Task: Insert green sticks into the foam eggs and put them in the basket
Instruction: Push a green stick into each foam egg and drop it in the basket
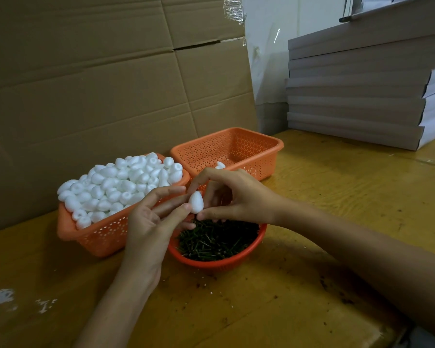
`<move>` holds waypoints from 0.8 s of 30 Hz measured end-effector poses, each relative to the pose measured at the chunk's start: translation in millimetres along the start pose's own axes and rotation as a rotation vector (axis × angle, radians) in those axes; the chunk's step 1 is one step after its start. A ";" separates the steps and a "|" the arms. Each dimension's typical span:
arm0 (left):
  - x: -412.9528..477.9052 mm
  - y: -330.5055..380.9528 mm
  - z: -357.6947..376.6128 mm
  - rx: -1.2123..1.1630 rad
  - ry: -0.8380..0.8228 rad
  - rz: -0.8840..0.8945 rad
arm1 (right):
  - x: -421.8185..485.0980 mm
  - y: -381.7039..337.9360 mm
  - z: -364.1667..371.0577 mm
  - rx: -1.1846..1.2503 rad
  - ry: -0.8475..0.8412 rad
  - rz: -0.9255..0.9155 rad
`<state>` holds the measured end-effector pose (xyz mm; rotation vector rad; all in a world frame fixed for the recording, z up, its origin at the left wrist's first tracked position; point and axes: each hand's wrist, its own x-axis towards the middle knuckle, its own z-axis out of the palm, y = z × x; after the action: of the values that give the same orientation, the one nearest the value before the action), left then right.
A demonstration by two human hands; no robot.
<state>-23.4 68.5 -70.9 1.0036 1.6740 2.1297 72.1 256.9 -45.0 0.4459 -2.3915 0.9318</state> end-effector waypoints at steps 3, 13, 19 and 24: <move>0.8 -0.2 -0.3 0.009 -0.012 -0.003 | -0.2 -0.2 -0.8 -0.011 0.004 0.000; 0.1 -1.0 2.4 0.078 -0.034 0.041 | 0.5 4.7 0.3 -0.018 0.020 -0.023; 1.7 -0.4 1.3 0.054 -0.018 0.013 | 1.1 6.8 -0.1 -0.005 0.007 -0.044; 2.2 -0.4 -0.5 0.071 -0.031 -0.012 | 1.0 7.1 0.0 0.014 0.004 -0.031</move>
<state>-25.4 69.5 -70.6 1.0379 1.7477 2.0504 67.9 261.8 -48.2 0.4852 -2.3689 0.9355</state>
